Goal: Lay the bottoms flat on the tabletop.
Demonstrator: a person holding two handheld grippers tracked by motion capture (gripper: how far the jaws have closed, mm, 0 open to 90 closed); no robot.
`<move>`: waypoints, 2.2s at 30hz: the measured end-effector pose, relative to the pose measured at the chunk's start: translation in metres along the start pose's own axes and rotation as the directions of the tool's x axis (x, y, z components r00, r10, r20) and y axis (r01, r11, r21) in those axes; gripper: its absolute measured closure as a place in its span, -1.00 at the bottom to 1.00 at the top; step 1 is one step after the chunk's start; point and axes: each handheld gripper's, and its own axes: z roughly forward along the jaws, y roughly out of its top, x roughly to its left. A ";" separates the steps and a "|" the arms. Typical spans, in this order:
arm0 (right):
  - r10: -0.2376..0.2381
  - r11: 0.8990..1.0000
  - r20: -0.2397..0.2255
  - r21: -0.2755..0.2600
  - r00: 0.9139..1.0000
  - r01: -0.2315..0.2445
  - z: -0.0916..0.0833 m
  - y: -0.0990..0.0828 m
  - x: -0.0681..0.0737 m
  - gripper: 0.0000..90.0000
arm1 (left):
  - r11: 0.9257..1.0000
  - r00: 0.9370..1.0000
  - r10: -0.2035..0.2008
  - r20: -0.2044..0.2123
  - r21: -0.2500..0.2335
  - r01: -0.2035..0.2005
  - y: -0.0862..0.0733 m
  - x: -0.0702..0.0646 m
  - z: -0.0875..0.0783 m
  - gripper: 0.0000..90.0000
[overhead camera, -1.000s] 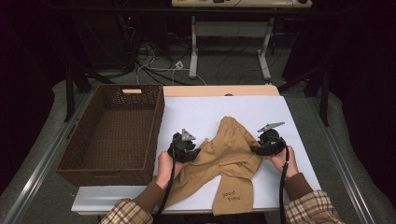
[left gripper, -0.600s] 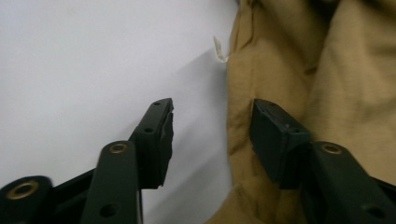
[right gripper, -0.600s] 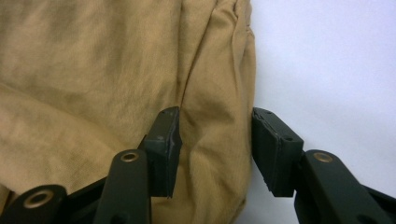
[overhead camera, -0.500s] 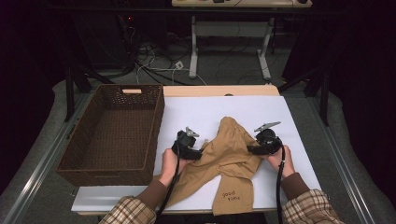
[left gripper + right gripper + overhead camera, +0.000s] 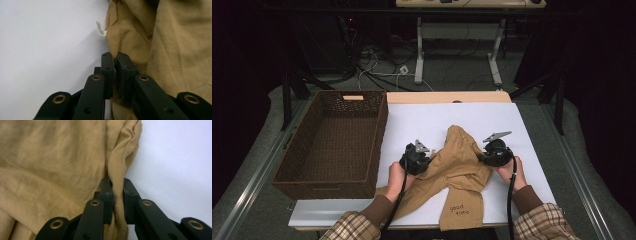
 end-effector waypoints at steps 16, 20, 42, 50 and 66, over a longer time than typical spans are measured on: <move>-0.002 1.000 0.054 0.016 0.999 0.001 -0.006 -0.002 -0.004 0.38 | 1.000 0.999 -0.007 -0.051 -0.021 0.006 0.002 0.008 -0.022 0.86; 0.038 0.999 0.056 0.001 0.998 -0.038 -0.013 -0.003 -0.008 0.19 | 0.999 0.998 -0.023 -0.058 -0.032 0.021 0.009 0.010 -0.021 0.39; 0.017 0.999 -0.009 0.042 1.000 -0.017 -0.002 -0.004 -0.003 0.74 | 1.000 0.998 -0.024 0.056 0.014 0.023 -0.002 0.003 0.007 0.82; -0.023 0.999 0.045 -0.023 0.999 0.024 -0.023 0.003 0.002 0.79 | 0.998 0.999 -0.029 -0.016 -0.055 0.028 0.000 0.001 -0.017 0.89; 0.013 1.000 0.032 -0.028 0.999 -0.012 -0.030 0.002 -0.005 0.23 | 0.999 0.996 -0.044 -0.083 -0.032 0.042 0.007 0.012 -0.029 0.13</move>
